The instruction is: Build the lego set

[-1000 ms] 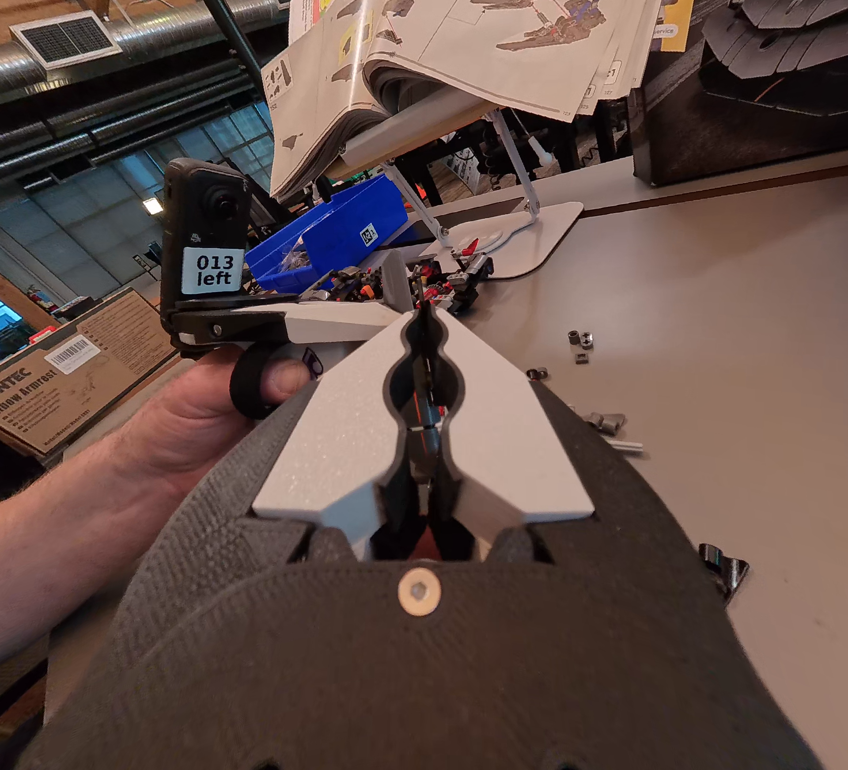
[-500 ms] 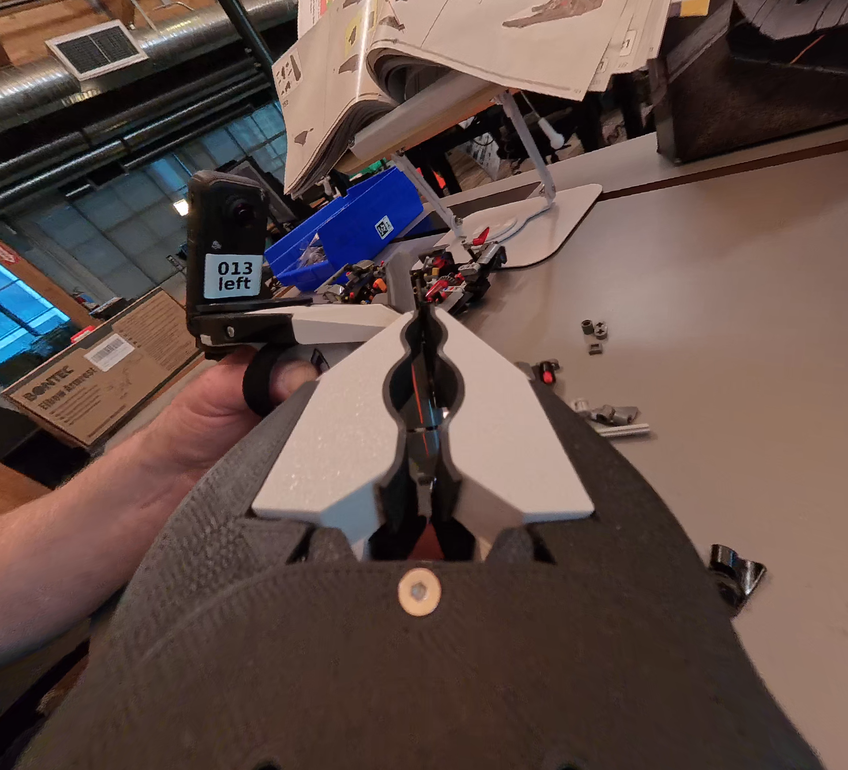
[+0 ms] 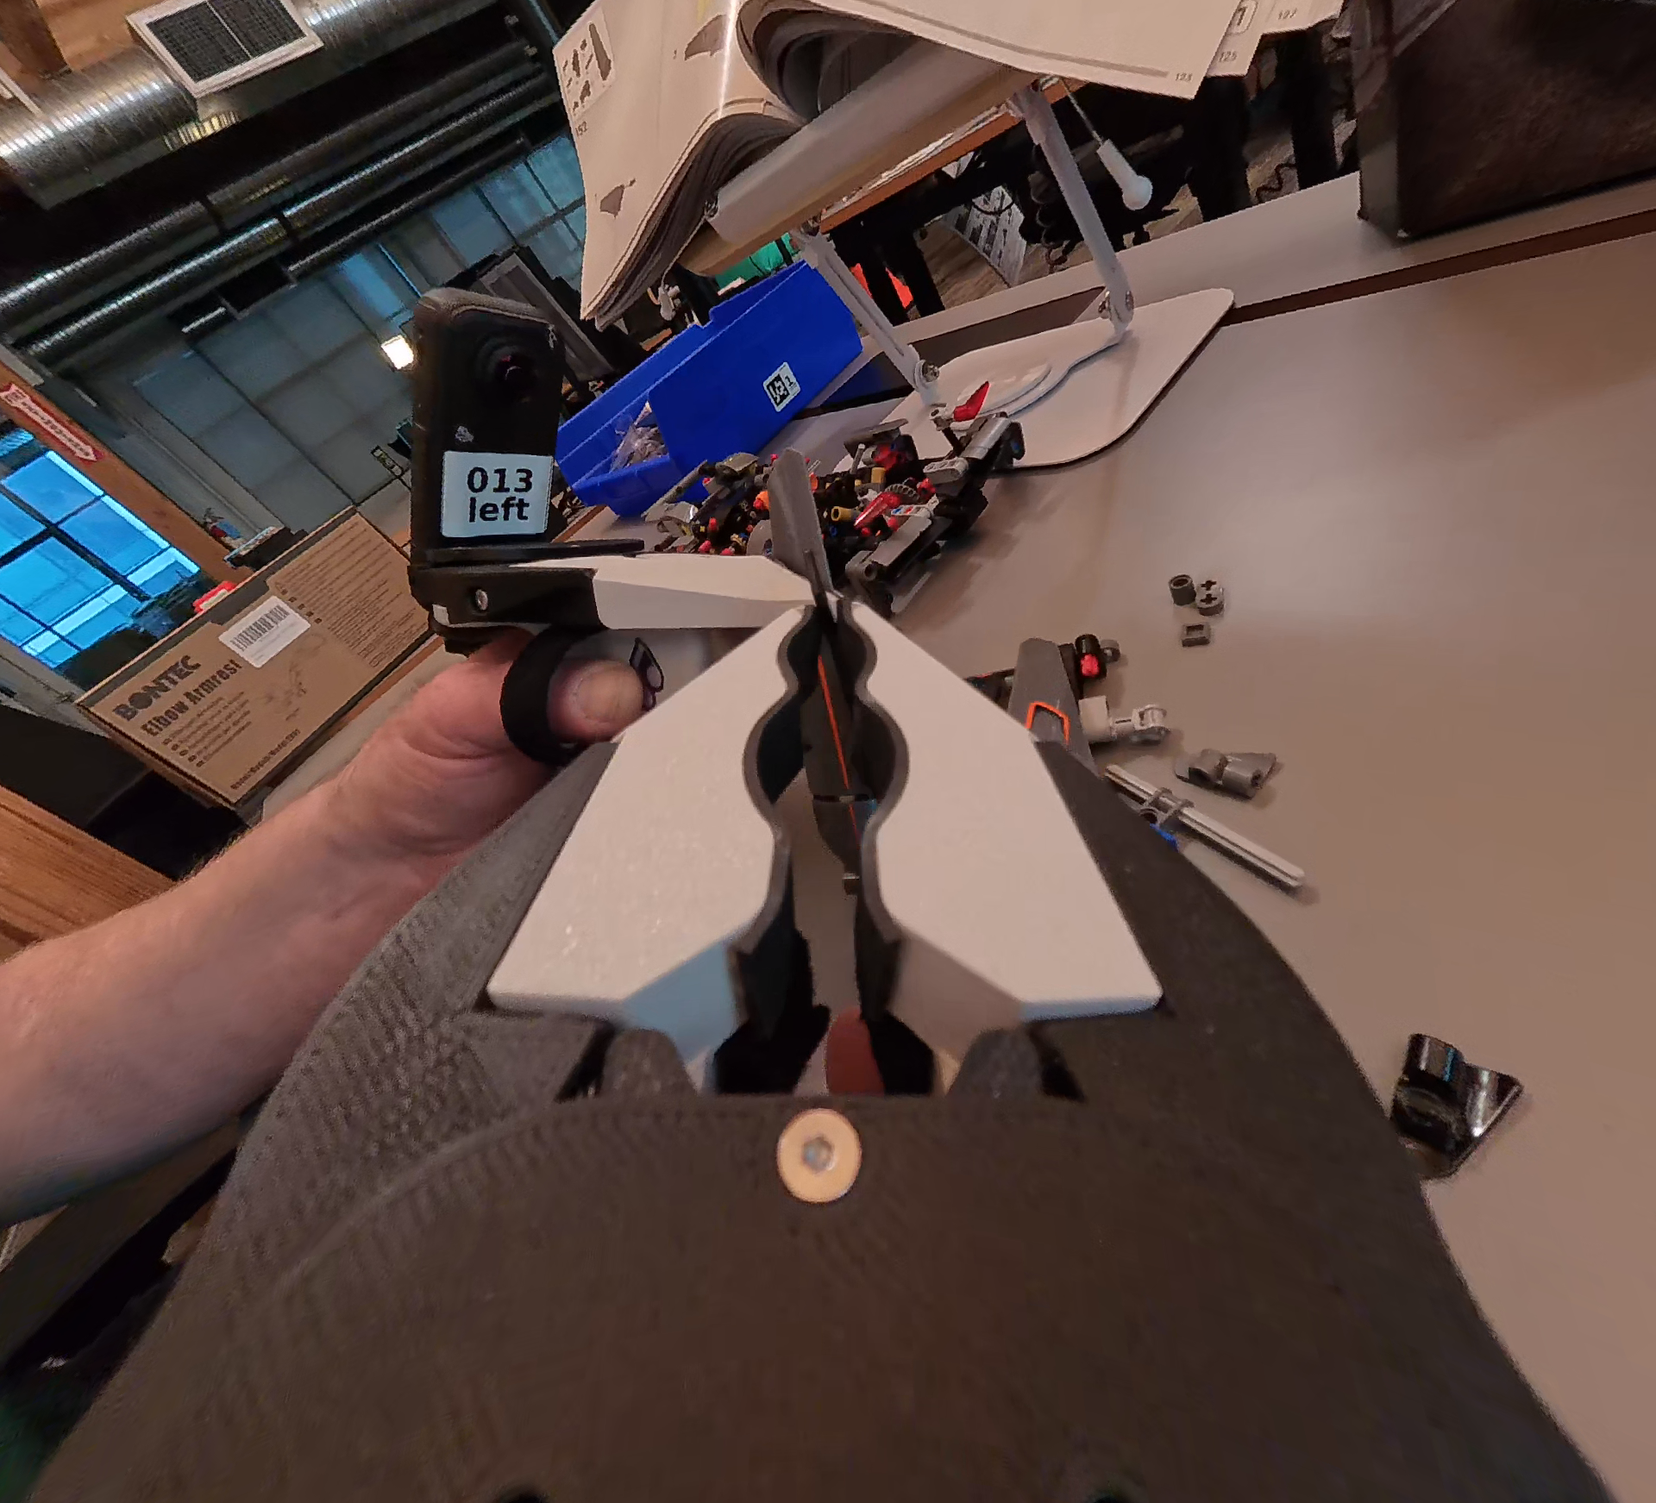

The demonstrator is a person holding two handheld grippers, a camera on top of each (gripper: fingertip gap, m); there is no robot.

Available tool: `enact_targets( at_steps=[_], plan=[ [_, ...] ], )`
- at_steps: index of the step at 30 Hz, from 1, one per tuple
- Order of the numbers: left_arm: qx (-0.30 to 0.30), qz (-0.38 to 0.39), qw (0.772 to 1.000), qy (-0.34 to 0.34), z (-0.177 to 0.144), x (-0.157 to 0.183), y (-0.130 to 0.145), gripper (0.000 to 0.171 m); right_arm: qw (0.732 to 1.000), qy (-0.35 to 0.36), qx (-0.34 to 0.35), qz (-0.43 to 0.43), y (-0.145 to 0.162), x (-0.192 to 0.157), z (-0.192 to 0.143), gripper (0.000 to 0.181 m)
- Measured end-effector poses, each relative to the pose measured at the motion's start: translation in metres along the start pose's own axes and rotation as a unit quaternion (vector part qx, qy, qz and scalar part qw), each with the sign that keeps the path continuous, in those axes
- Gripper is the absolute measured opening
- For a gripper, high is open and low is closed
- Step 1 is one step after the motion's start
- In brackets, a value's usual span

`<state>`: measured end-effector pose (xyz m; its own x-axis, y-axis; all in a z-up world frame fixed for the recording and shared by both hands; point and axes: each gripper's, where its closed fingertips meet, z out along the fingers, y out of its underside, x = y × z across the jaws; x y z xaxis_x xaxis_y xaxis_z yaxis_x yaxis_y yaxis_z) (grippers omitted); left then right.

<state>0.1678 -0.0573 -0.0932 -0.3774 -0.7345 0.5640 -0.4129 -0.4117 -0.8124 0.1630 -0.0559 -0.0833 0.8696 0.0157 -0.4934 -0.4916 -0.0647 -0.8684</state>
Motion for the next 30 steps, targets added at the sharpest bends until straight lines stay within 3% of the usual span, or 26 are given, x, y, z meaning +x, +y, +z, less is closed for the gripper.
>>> enact_targets(
  at_steps=[15,23,26,30],
  plan=[
    [-0.023,0.005,0.999,0.031,0.003,0.008,0.007,0.000,1.000,-0.005,0.000,-0.013,-0.006,-0.002,-0.012,0.000],
    [-0.009,0.068,0.998,0.009,-0.007,0.012,-0.004,0.028,1.000,-0.013,-0.003,-0.014,-0.009,-0.007,-0.026,0.000],
    [0.022,0.139,0.988,-0.060,-0.024,0.013,-0.018,0.048,1.000,-0.023,0.004,0.000,-0.014,-0.012,-0.033,0.000],
    [0.035,0.299,0.943,-0.139,-0.040,0.047,-0.017,0.042,0.997,-0.062,0.032,0.042,-0.024,-0.026,-0.042,0.000]
  ],
)
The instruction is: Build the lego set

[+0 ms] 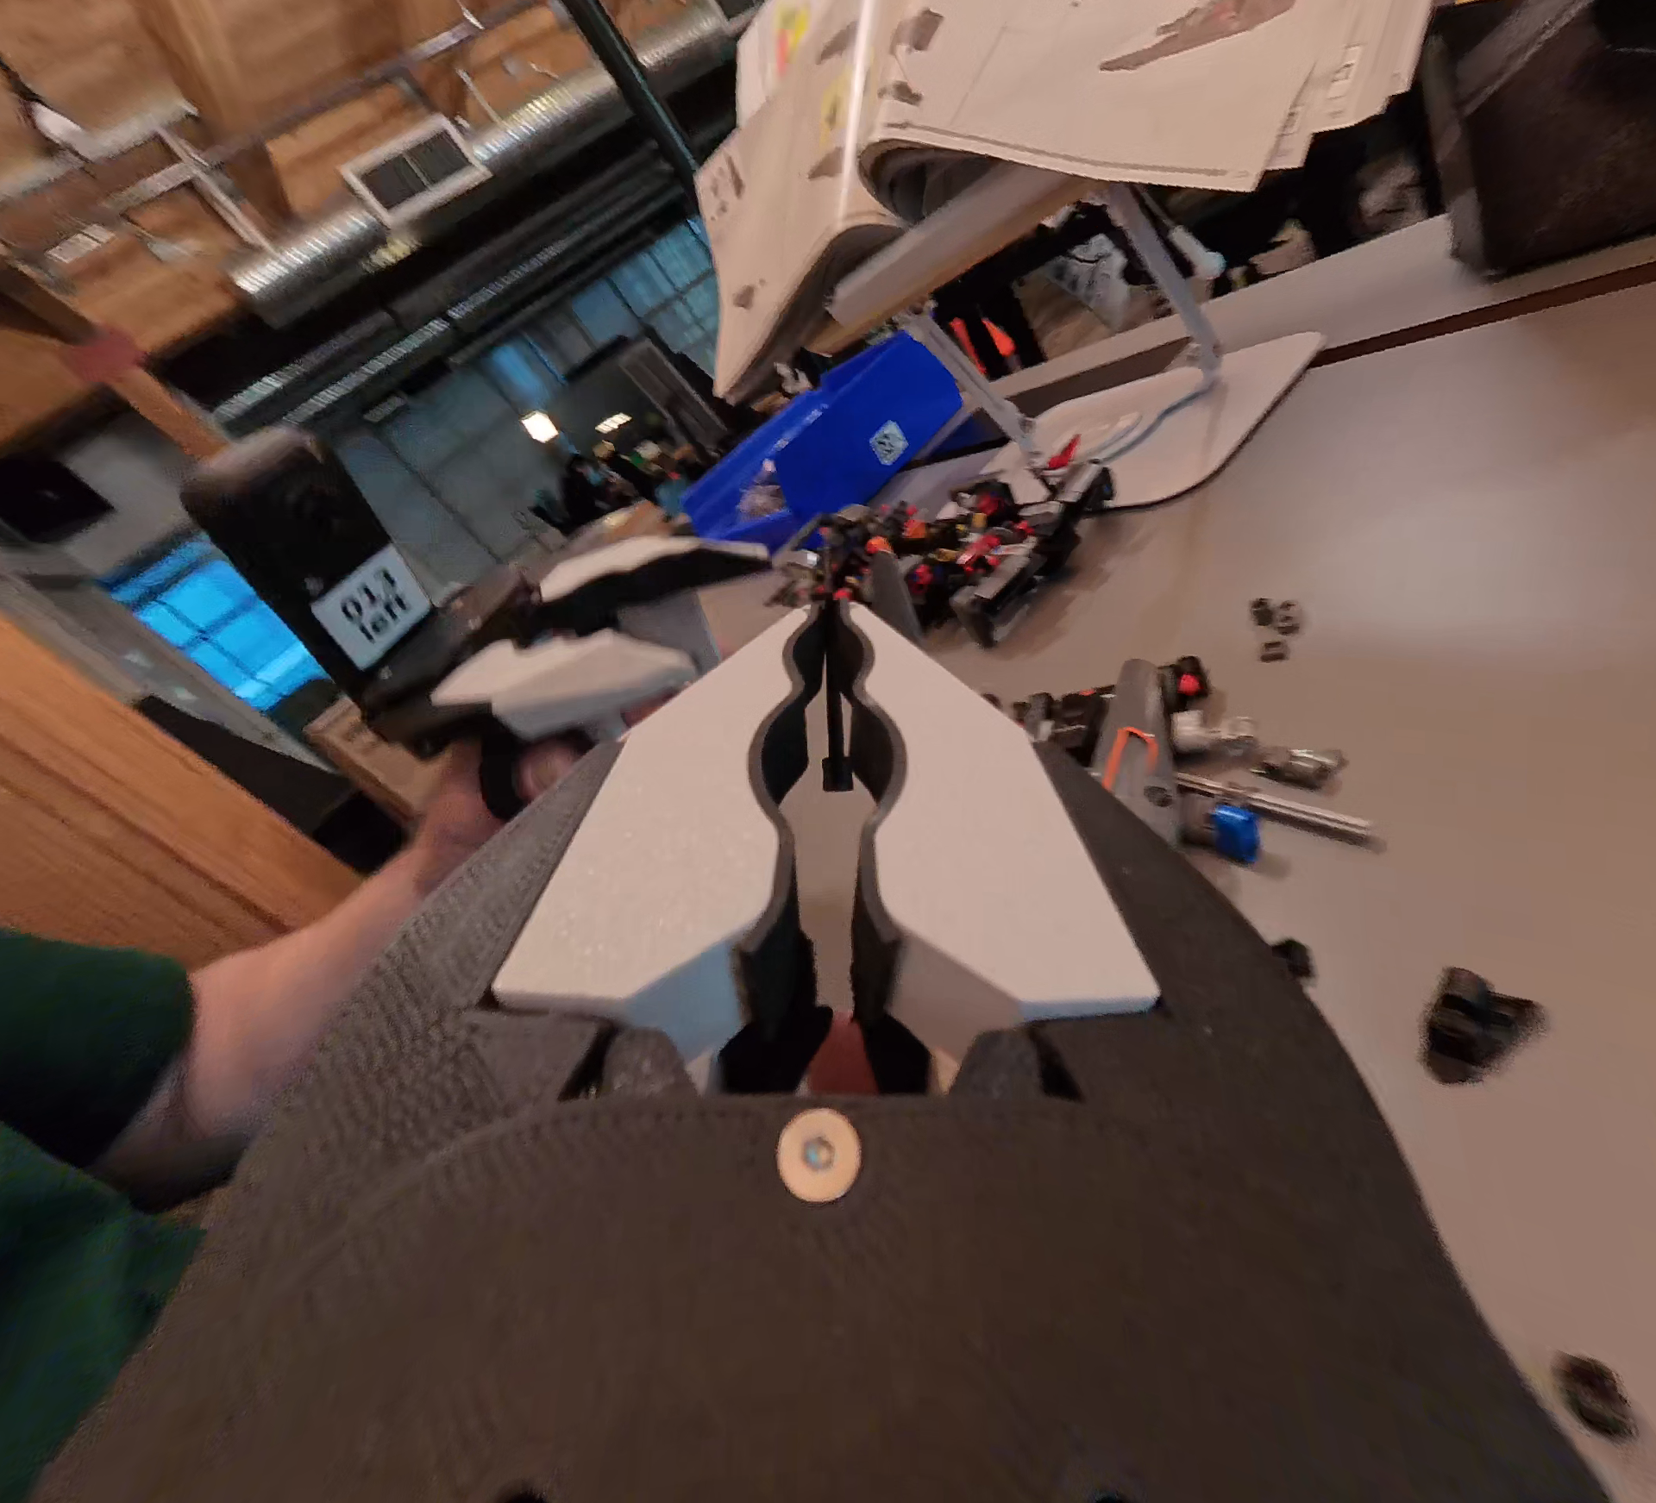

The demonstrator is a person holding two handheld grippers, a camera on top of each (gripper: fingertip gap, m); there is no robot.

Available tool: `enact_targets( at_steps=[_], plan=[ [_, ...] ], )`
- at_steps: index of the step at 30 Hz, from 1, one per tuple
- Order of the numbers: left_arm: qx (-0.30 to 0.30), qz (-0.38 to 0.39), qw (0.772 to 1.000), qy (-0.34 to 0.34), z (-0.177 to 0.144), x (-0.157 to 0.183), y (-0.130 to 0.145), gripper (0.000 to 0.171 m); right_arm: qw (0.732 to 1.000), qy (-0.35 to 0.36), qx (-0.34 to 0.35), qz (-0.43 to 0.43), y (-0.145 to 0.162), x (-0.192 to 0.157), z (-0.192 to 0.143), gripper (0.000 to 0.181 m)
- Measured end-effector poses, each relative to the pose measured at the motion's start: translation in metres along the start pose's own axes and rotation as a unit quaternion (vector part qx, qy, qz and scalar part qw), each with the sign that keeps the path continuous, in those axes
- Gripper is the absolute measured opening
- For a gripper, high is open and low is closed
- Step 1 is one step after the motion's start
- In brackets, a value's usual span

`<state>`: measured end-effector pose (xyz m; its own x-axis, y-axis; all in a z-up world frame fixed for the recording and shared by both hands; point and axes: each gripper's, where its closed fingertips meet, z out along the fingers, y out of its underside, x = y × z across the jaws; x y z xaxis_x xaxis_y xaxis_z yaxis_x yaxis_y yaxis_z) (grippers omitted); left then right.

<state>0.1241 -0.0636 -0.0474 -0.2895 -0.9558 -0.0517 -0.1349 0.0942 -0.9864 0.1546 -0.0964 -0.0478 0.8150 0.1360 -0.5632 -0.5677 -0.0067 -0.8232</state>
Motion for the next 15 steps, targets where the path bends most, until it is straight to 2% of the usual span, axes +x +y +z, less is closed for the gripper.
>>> enact_targets(
  at_steps=[2,5,7,9,12,15],
  plan=[
    [-0.024,0.021,0.999,0.029,0.002,0.030,0.006,0.039,0.999,-0.031,0.010,0.025,-0.002,-0.011,-0.001,0.000],
    [-0.045,-0.052,0.992,0.108,0.010,0.062,0.019,0.031,0.997,-0.065,0.012,0.044,0.000,-0.027,-0.002,0.000],
    [-0.033,-0.121,0.983,0.133,0.012,0.066,0.020,0.024,0.995,-0.080,0.011,0.052,0.001,-0.035,-0.003,0.000],
    [-0.003,-0.157,0.975,0.158,0.009,0.069,0.013,0.009,0.995,-0.081,0.010,0.050,0.003,-0.040,-0.005,0.000],
    [-0.002,-0.165,0.971,0.175,0.007,0.072,0.012,0.008,0.995,-0.086,0.009,0.047,0.003,-0.046,-0.006,0.000],
    [0.011,-0.196,0.961,0.195,0.004,0.073,0.007,0.007,0.997,-0.080,-0.006,0.000,0.001,-0.050,-0.008,0.005]
  ],
)
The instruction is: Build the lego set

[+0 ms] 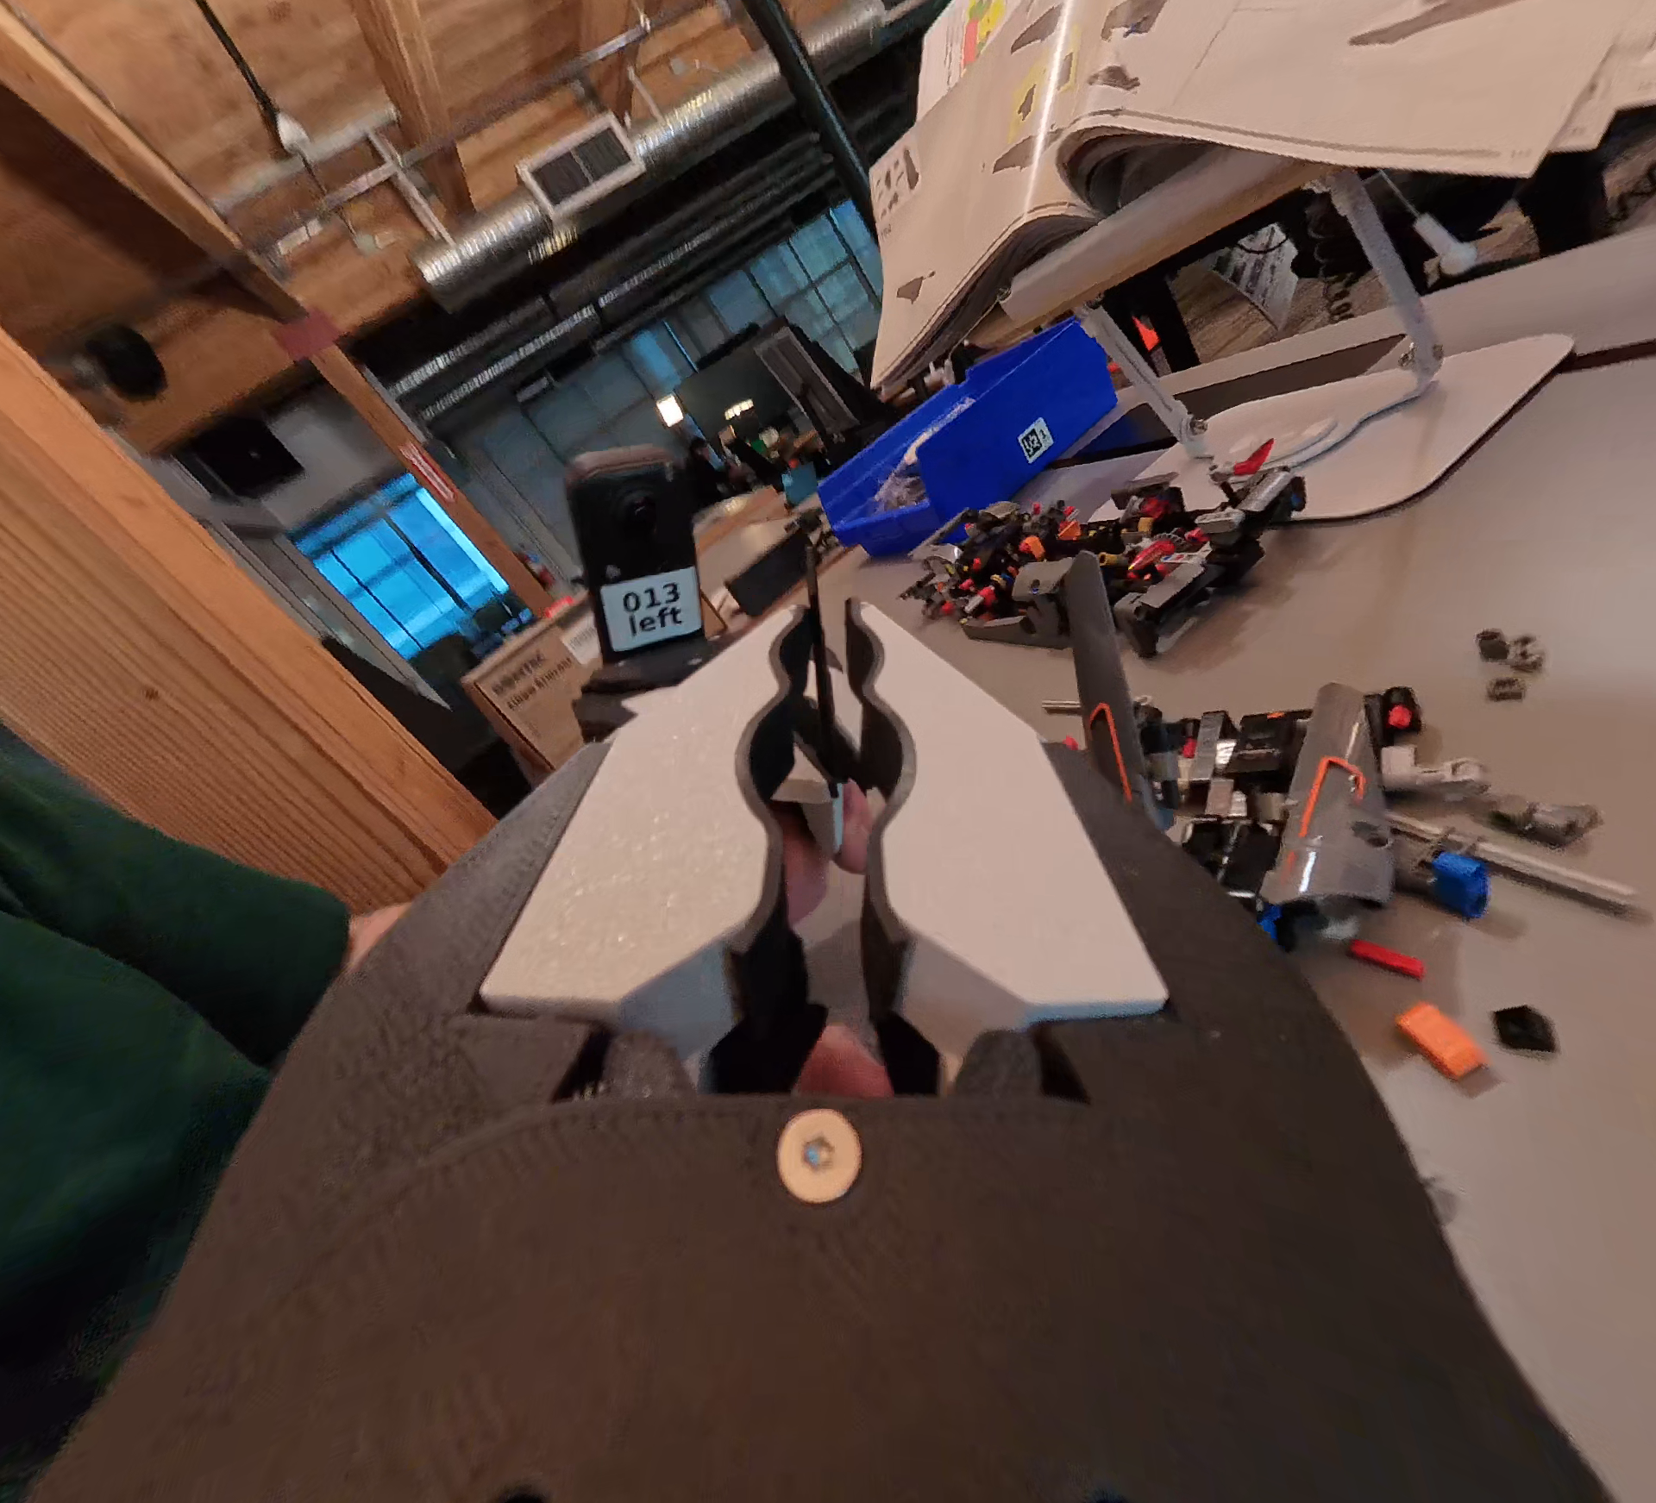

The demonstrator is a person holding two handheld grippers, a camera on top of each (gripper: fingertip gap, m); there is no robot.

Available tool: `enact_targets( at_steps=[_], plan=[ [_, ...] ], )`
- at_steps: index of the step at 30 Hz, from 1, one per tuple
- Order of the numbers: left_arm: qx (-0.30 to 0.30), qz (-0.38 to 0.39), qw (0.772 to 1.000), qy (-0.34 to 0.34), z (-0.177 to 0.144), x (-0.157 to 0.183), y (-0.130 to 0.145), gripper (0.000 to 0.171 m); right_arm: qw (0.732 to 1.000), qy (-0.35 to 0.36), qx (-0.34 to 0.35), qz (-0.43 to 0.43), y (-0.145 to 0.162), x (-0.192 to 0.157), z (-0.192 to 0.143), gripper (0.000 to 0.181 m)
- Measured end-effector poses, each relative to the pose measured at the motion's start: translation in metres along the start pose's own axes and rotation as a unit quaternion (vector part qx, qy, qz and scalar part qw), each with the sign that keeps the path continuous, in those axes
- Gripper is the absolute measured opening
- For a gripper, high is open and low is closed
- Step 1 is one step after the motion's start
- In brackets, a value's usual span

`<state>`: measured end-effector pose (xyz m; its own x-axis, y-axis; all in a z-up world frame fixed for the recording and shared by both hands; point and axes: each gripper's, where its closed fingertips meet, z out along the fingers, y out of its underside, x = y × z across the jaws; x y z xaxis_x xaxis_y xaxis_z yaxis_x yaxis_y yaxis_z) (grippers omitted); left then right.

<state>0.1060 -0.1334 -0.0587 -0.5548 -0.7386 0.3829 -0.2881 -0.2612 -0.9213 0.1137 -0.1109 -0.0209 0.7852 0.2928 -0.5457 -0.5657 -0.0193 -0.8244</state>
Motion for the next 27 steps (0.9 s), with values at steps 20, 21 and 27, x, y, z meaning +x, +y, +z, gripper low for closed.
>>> enact_targets(
  at_steps=[20,21,27],
  plan=[
    [0.002,-0.112,0.964,0.243,-0.020,0.041,-0.005,0.006,0.860,-0.103,-0.288,-0.409,0.034,-0.041,-0.015,0.041],
    [-0.007,-0.116,0.961,0.251,-0.020,0.044,-0.002,0.006,0.860,-0.110,-0.284,-0.409,0.035,-0.043,-0.013,0.039],
    [-0.030,-0.110,0.962,0.248,-0.020,0.043,0.009,0.005,0.862,-0.137,-0.274,-0.404,0.035,-0.050,-0.011,0.028]
  ],
)
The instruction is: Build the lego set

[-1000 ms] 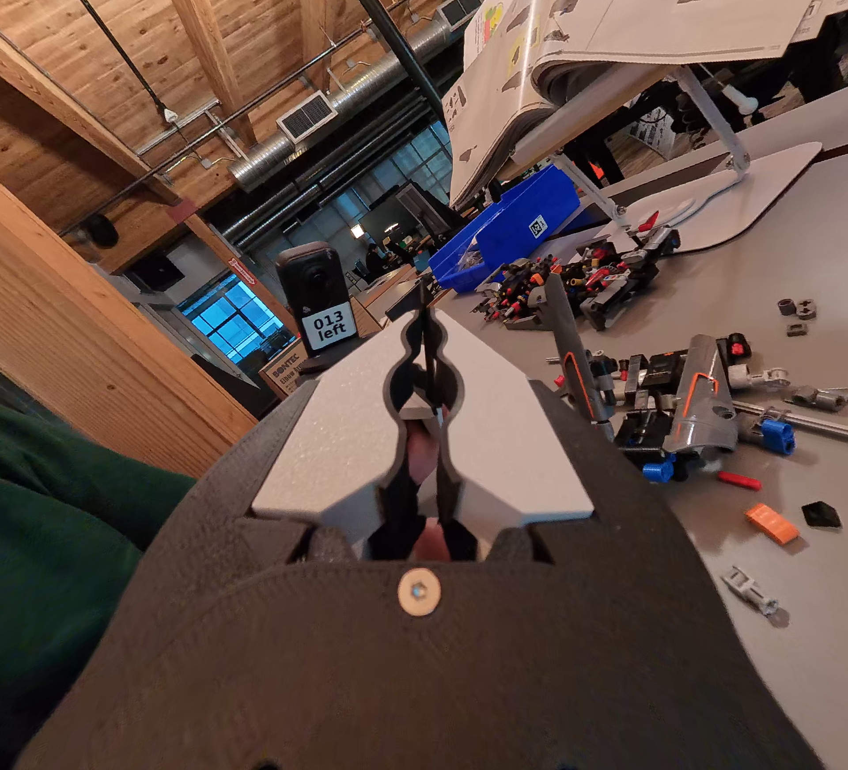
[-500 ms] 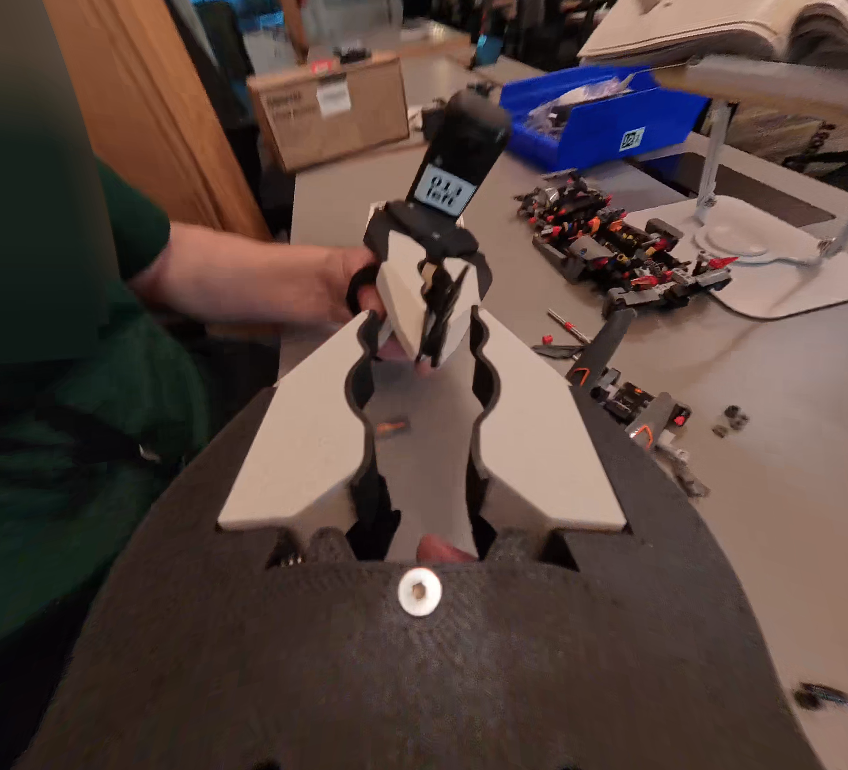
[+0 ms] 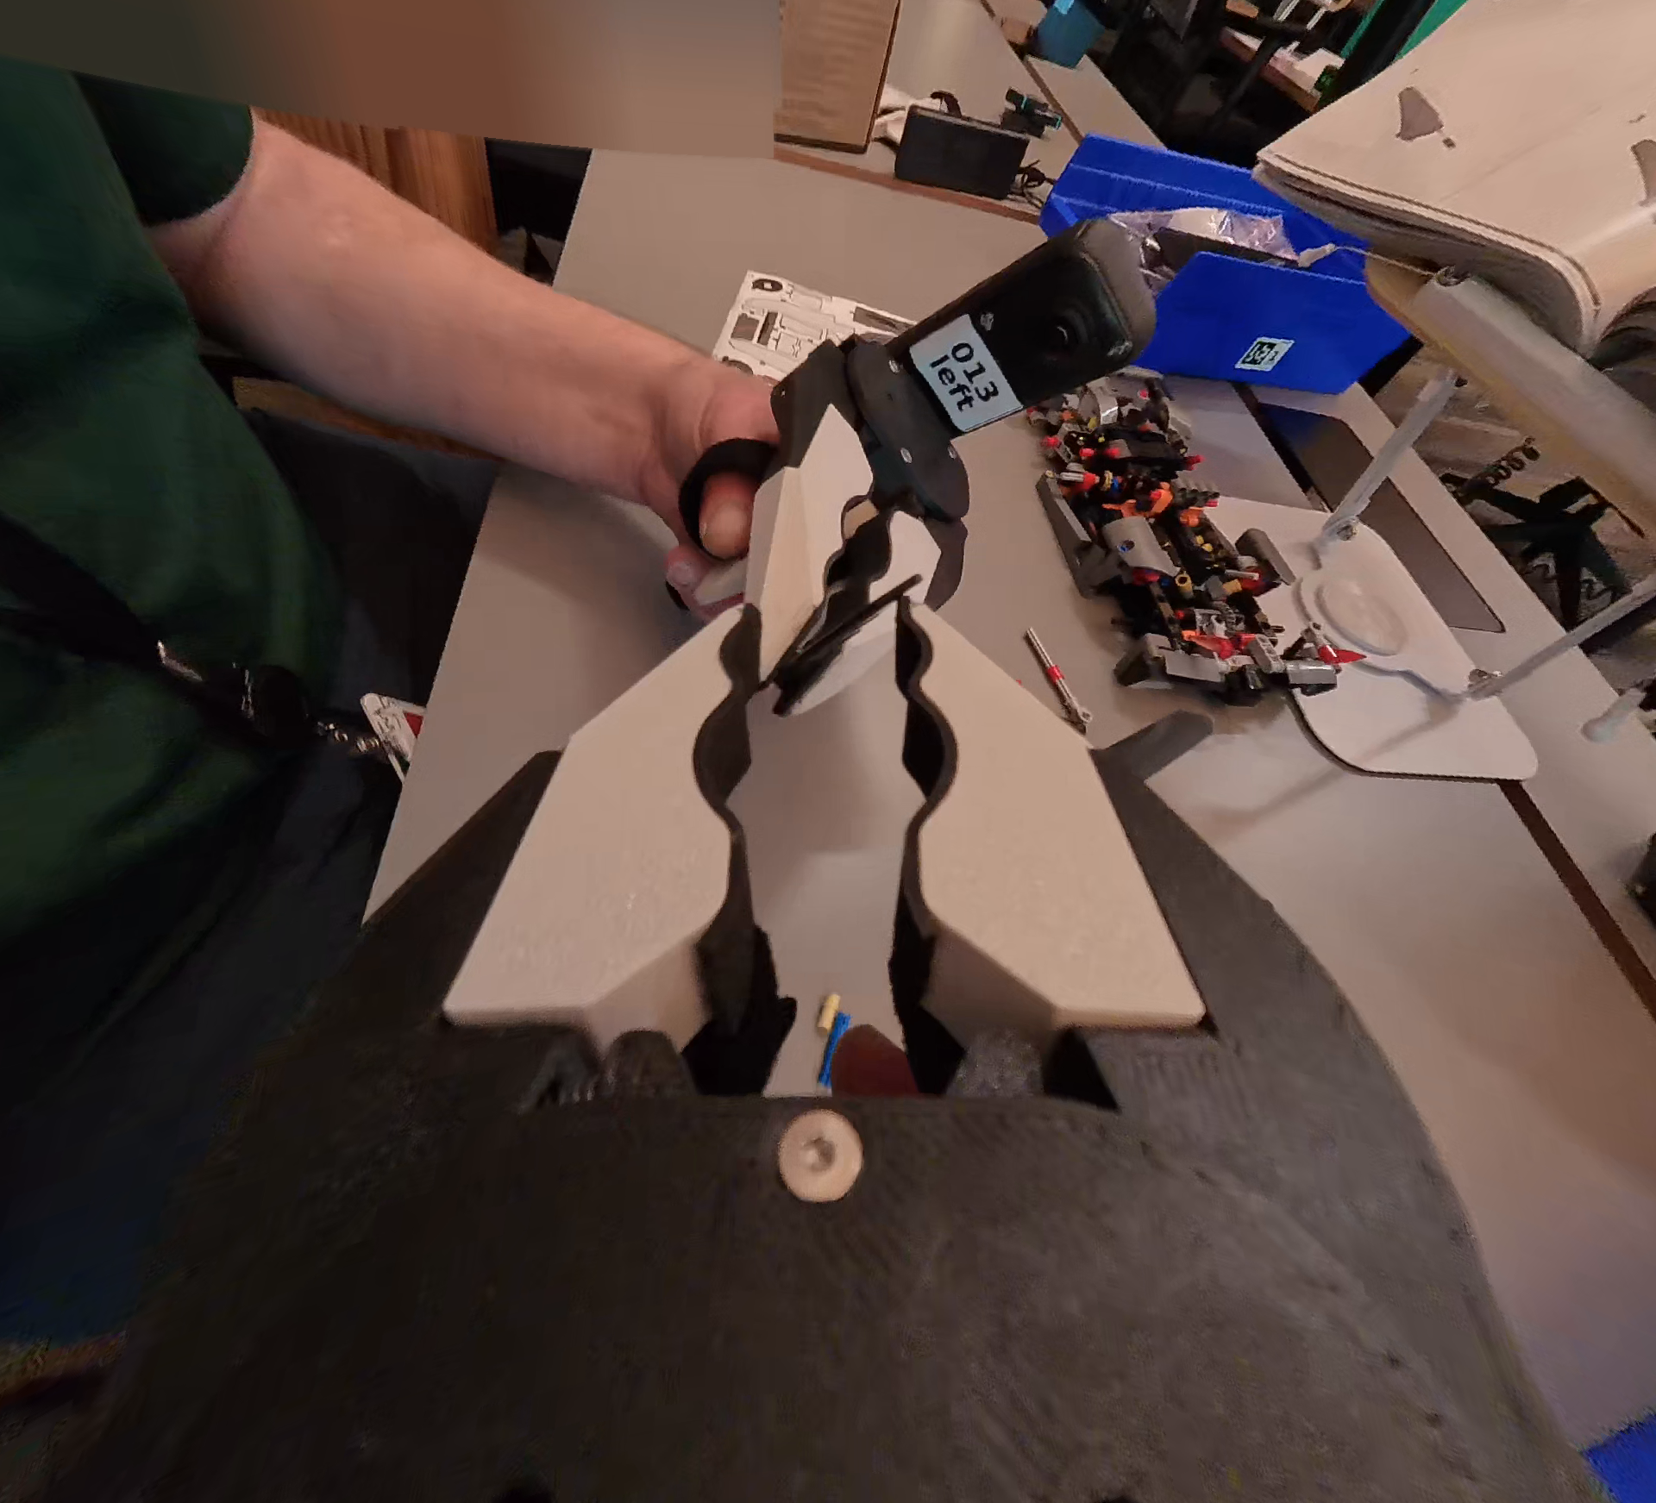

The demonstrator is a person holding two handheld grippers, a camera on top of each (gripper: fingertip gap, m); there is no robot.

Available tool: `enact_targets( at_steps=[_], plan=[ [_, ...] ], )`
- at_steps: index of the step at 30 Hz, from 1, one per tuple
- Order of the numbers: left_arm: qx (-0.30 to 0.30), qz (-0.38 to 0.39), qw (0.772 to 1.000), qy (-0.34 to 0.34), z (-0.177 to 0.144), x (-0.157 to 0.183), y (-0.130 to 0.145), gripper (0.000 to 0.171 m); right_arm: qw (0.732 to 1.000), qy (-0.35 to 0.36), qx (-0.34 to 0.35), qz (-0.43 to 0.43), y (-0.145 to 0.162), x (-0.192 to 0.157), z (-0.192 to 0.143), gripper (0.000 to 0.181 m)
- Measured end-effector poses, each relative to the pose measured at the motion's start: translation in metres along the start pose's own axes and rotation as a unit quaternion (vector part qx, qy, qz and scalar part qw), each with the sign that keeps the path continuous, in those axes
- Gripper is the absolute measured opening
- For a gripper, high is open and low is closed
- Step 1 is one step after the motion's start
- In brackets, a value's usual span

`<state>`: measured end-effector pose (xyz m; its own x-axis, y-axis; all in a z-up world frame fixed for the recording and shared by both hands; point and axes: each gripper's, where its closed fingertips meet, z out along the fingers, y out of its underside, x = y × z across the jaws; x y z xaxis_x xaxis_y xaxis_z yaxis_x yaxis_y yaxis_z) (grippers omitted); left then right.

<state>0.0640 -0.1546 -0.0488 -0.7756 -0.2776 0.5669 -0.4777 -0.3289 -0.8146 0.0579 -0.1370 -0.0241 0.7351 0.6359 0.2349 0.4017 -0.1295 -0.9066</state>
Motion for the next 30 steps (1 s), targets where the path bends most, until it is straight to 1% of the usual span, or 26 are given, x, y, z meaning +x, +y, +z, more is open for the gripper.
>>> enact_targets(
  at_steps=[1,2,4,6,8,10,13,15,16,18,20,22,23,25,26,28,30],
  plan=[
    [-0.010,-0.001,1.000,0.003,0.000,0.001,0.003,0.005,1.000,-0.005,-0.002,-0.001,0.000,0.000,0.001,0.023],
    [-0.016,-0.003,1.000,0.007,0.001,0.002,0.004,0.005,1.000,-0.013,0.007,0.005,-0.002,0.000,0.001,0.023],
    [-0.017,-0.008,1.000,0.007,0.000,0.000,0.004,0.005,0.999,-0.023,0.012,0.032,0.000,0.006,0.003,0.030],
    [-0.021,-0.007,1.000,0.007,-0.002,-0.001,0.005,0.005,0.998,-0.045,0.028,0.045,-0.001,0.006,0.005,0.029],
    [-0.018,-0.008,1.000,0.015,-0.004,0.000,0.004,0.005,0.996,-0.065,0.028,0.048,0.002,0.003,0.008,0.024],
    [-0.015,-0.006,1.000,0.025,-0.005,0.002,0.004,0.005,0.996,-0.075,0.035,0.044,0.003,0.002,0.010,0.014],
    [-0.016,-0.012,0.999,0.034,-0.004,0.003,0.005,0.005,0.993,-0.094,0.046,0.048,0.003,0.001,0.011,0.012],
    [-0.017,-0.011,0.999,0.028,-0.003,0.001,0.006,0.005,0.992,-0.103,0.045,0.054,0.004,0.001,0.010,0.011],
    [-0.010,-0.009,1.000,0.016,-0.004,-0.002,0.003,0.008,0.992,-0.103,0.051,0.051,0.003,0.003,0.008,0.000],
    [0.015,0.000,0.999,-0.030,-0.008,-0.013,-0.006,0.013,0.992,-0.095,0.059,0.054,0.004,0.011,0.003,0.000],
    [0.036,0.024,0.997,-0.062,-0.014,-0.015,-0.014,0.008,0.992,-0.091,0.064,0.062,0.008,0.018,-0.002,0.000],
    [0.020,0.049,0.993,-0.102,-0.014,-0.021,-0.010,0.004,0.992,-0.090,0.054,0.063,0.015,0.021,-0.002,0.000],
    [0.018,0.047,0.991,-0.121,-0.015,-0.026,-0.009,0.004,0.993,-0.082,0.050,0.063,0.019,0.025,-0.001,0.000],
    [0.031,0.049,0.989,-0.137,-0.019,-0.030,-0.013,0.013,0.993,-0.080,0.048,0.074,0.024,0.030,-0.002,0.000],
    [0.039,0.061,0.984,-0.164,-0.024,-0.035,-0.016,0.016,0.993,-0.077,0.051,0.075,0.026,0.033,-0.003,0.000],
    [0.031,0.091,0.973,-0.209,-0.031,-0.041,-0.017,0.023,0.993,-0.070,0.049,0.087,0.030,0.040,-0.005,0.000],
    [0.036,0.135,0.950,-0.278,-0.042,-0.050,-0.025,0.028,0.993,-0.047,0.045,0.099,0.035,0.051,-0.007,0.000]
  ],
)
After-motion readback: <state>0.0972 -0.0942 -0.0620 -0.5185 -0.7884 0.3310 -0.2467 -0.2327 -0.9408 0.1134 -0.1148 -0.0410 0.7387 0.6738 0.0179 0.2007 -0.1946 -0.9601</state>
